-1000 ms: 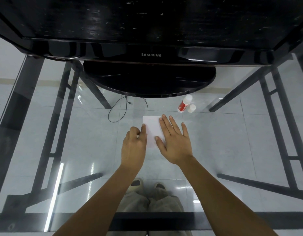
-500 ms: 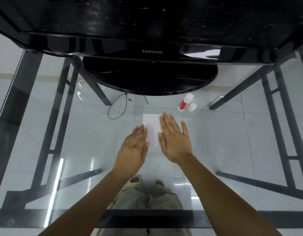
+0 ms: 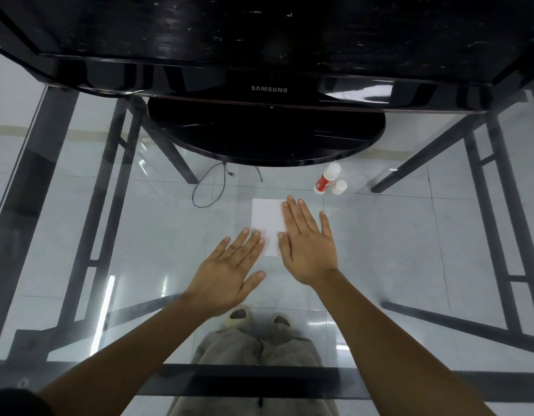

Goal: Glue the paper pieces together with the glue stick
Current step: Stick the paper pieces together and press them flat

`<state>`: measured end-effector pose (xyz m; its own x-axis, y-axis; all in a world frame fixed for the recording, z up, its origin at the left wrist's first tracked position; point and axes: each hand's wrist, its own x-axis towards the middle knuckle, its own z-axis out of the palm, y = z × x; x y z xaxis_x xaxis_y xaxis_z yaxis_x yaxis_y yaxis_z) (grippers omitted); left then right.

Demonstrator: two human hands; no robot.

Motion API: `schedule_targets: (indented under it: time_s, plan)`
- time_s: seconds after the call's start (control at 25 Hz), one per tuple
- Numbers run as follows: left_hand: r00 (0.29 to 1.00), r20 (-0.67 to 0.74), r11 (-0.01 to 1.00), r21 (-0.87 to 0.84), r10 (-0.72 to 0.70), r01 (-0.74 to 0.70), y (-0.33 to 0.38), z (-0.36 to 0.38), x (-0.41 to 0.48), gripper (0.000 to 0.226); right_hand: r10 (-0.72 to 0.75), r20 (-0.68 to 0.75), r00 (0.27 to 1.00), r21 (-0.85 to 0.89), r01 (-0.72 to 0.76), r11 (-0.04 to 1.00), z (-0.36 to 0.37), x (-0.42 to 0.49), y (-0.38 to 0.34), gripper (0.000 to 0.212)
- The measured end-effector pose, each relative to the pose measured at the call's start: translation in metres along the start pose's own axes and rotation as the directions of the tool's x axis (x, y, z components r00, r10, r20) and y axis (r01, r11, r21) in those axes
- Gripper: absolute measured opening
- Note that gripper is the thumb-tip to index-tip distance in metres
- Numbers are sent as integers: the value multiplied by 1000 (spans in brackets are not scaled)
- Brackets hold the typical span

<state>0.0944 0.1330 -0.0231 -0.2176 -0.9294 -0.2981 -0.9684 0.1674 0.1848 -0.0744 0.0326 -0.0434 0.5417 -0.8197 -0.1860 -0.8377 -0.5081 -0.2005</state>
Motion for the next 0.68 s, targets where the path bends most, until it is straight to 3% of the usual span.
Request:
schedule_targets:
  time_s: [0.12,0.32,0.52,0.68]
  plan:
    - [999,3,999,-2,-41,41,-3,0,8,67,4,-1,1000,-3,-4,1000,1,0,-1,59]
    - [999,-21,993,111,49,-47,-5,1,-14,65,10,-6,1000,4,-10,1000,1,0,-1,59]
    - [995,-50,996,21,-82,83,2,-11,23,74,14,16,1000,4,-14,1000,0,0,-1,61]
    - [999,-21,995,85,-47,48,8,2,-2,73,21,15,1000,11,-21,1000,0,1,0,61]
